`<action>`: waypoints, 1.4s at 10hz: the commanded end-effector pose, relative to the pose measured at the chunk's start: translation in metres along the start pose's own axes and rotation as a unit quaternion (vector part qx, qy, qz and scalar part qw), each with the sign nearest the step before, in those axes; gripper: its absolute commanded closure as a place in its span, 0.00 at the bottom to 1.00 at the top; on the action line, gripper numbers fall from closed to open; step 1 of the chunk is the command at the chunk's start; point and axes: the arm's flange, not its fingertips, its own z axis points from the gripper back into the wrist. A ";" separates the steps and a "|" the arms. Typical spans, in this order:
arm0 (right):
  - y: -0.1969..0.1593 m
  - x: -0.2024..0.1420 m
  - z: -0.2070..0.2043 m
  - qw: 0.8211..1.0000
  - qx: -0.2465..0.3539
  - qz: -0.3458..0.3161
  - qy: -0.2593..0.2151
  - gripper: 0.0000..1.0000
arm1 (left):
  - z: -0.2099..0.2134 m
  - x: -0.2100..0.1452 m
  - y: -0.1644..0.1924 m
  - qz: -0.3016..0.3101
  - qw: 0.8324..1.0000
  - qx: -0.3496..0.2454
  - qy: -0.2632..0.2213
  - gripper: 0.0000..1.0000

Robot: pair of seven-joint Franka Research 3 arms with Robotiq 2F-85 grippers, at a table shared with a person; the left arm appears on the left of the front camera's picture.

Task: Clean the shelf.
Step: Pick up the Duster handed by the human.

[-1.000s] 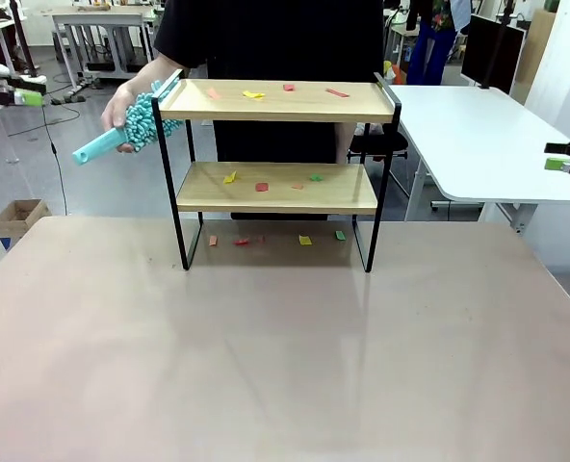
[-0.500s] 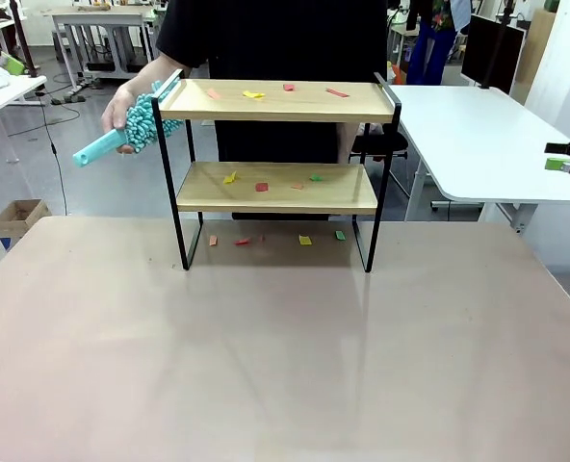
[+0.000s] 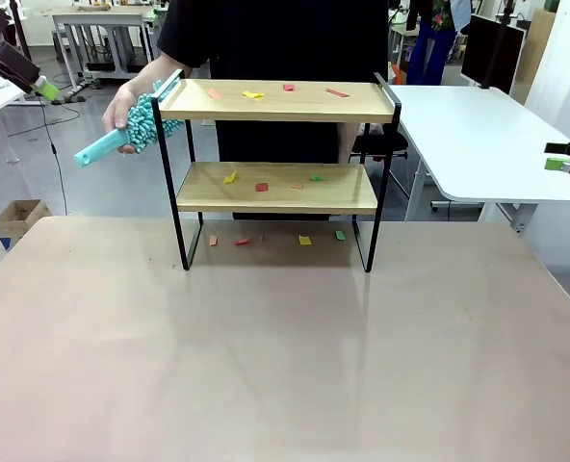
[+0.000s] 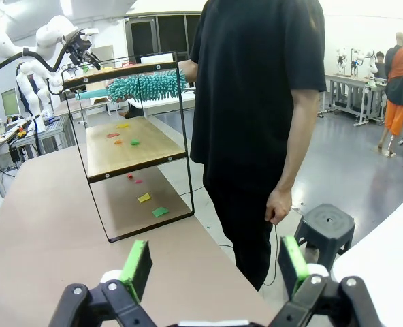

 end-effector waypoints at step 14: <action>0.001 0.004 -0.003 1.000 0.002 0.004 -0.001 0.00 | -0.054 -0.016 -0.155 0.114 0.981 0.152 -0.034 0.00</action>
